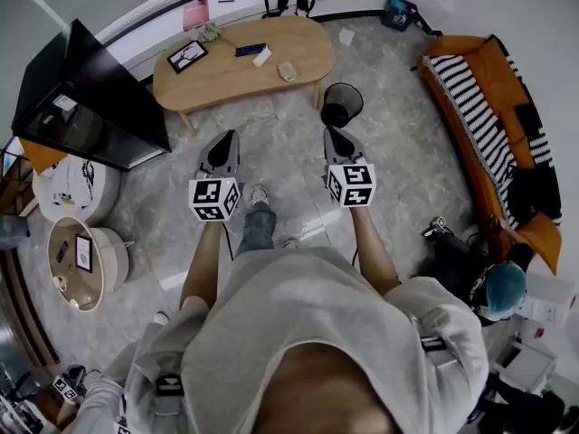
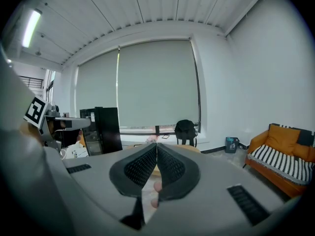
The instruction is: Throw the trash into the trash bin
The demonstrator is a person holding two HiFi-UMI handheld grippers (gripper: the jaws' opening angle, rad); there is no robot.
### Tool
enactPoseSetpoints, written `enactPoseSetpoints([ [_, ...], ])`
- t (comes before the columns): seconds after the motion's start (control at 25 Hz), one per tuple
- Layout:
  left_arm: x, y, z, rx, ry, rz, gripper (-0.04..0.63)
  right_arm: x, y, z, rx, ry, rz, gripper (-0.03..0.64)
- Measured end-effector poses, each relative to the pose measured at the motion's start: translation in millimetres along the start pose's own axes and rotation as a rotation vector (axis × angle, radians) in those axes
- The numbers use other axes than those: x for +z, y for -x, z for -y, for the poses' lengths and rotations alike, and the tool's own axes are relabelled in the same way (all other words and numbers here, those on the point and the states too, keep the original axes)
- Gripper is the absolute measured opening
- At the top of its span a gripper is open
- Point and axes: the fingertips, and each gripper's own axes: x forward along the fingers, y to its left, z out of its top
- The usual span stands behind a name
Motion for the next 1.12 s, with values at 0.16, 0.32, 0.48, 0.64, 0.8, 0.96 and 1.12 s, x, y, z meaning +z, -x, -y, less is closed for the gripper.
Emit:
enactPoseSetpoints([
  [0.16,12,-41,-30,-0.017,0.006,0.01,0.018,18,-42,6,-0.007,0.018,-0.007,0.029],
  [0.32,28,-84,-63,-0.036,0.015,0.022,0.018,45,-85,13,-0.027,0.034,-0.005,0.029],
  [0.48,36,-124,-94,-0.054,0.032,0.024,0.018,64,-124,20,-0.053,0.039,-0.011,0.029],
  [0.64,42,-156,-121,-0.077,0.032,0.031,0.018,76,-158,22,-0.076,0.053,-0.018,0.029],
  [0.8,43,-177,-146,-0.099,0.033,0.033,0.018,83,-183,16,-0.093,0.059,-0.023,0.029],
  [0.96,42,-198,-162,-0.115,0.042,0.026,0.018,82,-200,15,-0.104,0.061,-0.04,0.029],
  [1.12,36,-214,-166,-0.129,0.047,0.01,0.018,74,-213,20,-0.111,0.052,-0.067,0.03],
])
